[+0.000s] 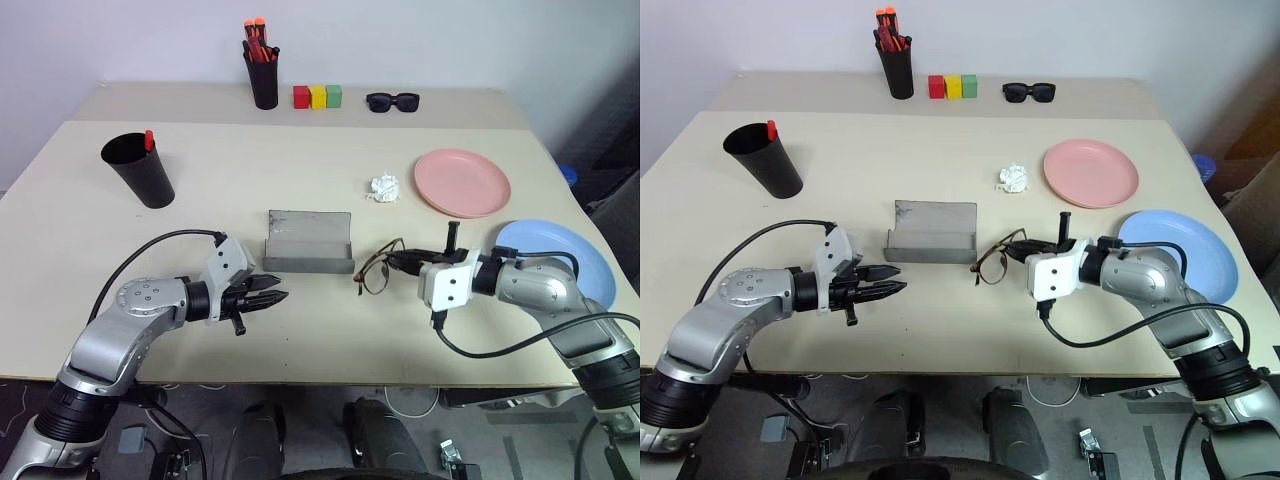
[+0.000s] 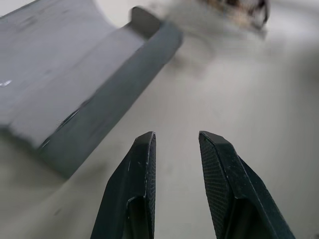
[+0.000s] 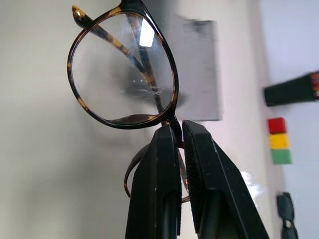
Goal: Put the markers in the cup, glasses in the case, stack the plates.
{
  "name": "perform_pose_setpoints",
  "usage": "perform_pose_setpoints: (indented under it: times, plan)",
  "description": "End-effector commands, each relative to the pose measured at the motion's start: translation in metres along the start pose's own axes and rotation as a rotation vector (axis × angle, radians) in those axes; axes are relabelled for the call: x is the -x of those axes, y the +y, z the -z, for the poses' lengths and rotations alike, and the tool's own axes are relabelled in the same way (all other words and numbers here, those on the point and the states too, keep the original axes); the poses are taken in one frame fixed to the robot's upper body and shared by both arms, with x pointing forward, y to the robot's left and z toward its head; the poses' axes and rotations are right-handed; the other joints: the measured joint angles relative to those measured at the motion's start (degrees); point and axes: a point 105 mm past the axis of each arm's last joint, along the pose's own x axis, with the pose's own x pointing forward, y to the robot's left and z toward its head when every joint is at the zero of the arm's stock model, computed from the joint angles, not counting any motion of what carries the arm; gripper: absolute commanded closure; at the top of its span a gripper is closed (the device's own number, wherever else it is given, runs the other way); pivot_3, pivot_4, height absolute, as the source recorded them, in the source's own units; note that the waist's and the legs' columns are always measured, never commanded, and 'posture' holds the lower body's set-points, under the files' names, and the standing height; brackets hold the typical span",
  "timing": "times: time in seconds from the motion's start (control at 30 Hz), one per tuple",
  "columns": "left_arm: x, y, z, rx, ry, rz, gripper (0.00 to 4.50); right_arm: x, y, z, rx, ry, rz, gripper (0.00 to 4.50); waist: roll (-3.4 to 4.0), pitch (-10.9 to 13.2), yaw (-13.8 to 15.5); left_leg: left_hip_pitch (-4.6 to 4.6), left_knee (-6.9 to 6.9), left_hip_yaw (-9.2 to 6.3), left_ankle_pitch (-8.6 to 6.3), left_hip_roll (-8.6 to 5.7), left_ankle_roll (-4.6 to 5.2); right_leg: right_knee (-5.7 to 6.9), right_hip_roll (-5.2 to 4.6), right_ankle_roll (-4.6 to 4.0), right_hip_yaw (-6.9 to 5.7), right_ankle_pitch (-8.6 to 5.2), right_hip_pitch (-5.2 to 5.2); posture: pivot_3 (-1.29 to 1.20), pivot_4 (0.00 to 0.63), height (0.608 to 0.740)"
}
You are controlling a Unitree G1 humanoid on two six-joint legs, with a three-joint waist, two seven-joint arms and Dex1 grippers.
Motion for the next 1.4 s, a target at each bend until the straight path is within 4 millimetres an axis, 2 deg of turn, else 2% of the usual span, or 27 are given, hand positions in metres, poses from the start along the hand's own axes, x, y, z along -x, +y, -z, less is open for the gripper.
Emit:
perform_pose_setpoints:
  times: [0.03,0.13,0.3,0.37,0.47,0.57,0.73,0.83,1.1,1.23,1.33,1.4]
  plan:
    - [0.014,0.015,-0.005,-0.032,-0.017,-0.09,3.15,-0.002,-0.032,-0.02,-0.044,-0.028,0.078,4.26,0.0,0.0,-0.02,0.0,0.0,0.0,0.0,0.0,0.0,0.0,0.0,0.0,0.0,0.0,-0.01,0.0,0.15,0.722]
    - [0.024,0.027,-0.002,-0.004,-0.03,-0.163,3.15,-0.014,-0.051,-0.031,-0.132,-0.015,0.087,4.26,0.0,0.0,-0.1,-0.01,-0.01,0.02,0.0,0.01,0.0,0.01,0.0,-0.01,0.0,0.0,-0.04,0.0,0.15,0.722]
    - [0.04,0.034,0.012,-0.007,-0.016,-0.234,3.15,-0.045,-0.063,-0.058,-0.264,-0.052,0.053,4.26,0.0,0.0,-0.25,0.0,-0.05,0.04,0.0,0.05,0.0,0.07,0.01,-0.02,-0.02,0.01,-0.11,0.0,0.15,0.722]
    - [0.042,0.034,0.014,-0.007,-0.014,-0.243,3.15,-0.052,-0.065,-0.063,-0.305,-0.051,0.052,4.26,0.0,-0.01,0.04,-0.02,-0.08,0.07,0.0,0.05,0.0,0.09,0.01,-0.04,-0.02,0.0,-0.17,0.0,0.15,0.722]
    - [0.049,0.035,0.016,0.003,-0.034,-0.273,3.15,-0.084,-0.06,-0.074,-0.429,-0.045,0.029,4.26,-0.01,-0.01,0.06,-0.15,-0.05,0.09,0.0,0.04,0.0,0.08,-0.03,-0.06,-0.05,0.0,-0.24,0.0,0.15,0.722]
    - [0.05,0.034,0.014,0.004,-0.044,-0.287,3.15,-0.099,-0.05,-0.069,-0.493,0.008,0.003,4.26,-0.03,-0.02,0.21,-0.15,-0.04,0.09,0.0,0.05,-0.01,0.1,-0.02,-0.06,-0.05,0.01,-0.27,0.0,0.15,0.722]
    - [0.05,0.029,0.013,0.008,-0.054,-0.296,3.15,-0.104,-0.034,-0.055,-0.587,0.089,-0.019,4.26,-0.06,-0.04,0.04,-0.25,-0.04,0.1,0.0,0.01,-0.01,0.04,-0.07,-0.06,-0.06,0.0,-0.3,0.0,0.15,0.722]
    - [0.05,0.028,0.013,0.012,-0.054,-0.298,3.15,-0.102,-0.031,-0.051,-0.596,0.11,-0.016,4.26,-0.06,-0.04,-0.13,-0.25,-0.06,0.08,0.0,0.03,-0.01,0.07,-0.02,-0.06,-0.06,0.01,-0.34,0.0,0.15,0.722]
    - [0.052,0.034,0.011,0.015,-0.052,-0.308,3.15,-0.101,-0.043,-0.06,-0.597,0.056,0.048,4.26,-0.05,-0.04,-0.26,-0.25,-0.08,0.08,0.0,0.04,-0.01,0.07,-0.02,-0.06,-0.06,0.01,-0.37,0.0,0.15,0.722]
    - [0.053,0.039,0.011,0.01,-0.043,-0.326,3.15,-0.104,-0.041,-0.062,-0.602,0.033,0.04,4.26,-0.05,-0.04,-0.26,-0.25,-0.09,0.08,0.0,0.04,-0.01,0.07,-0.02,-0.06,-0.07,0.01,-0.37,0.0,0.15,0.722]
    - [0.054,0.042,0.011,0.011,-0.04,-0.332,3.15,-0.109,-0.041,-0.061,-0.533,0.025,0.052,3.4,-0.05,-0.04,-0.28,-0.26,-0.09,0.09,0.0,0.03,-0.01,0.06,-0.02,-0.06,-0.06,0.01,-0.37,0.0,0.15,0.722]
    - [0.054,0.042,0.01,0.011,-0.039,-0.332,3.15,-0.114,-0.04,-0.063,-0.433,0.006,0.059,2.45,-0.05,-0.04,-0.3,-0.26,-0.09,0.09,0.0,0.03,-0.01,0.06,-0.02,-0.06,-0.06,0.01,-0.37,0.0,0.15,0.722]
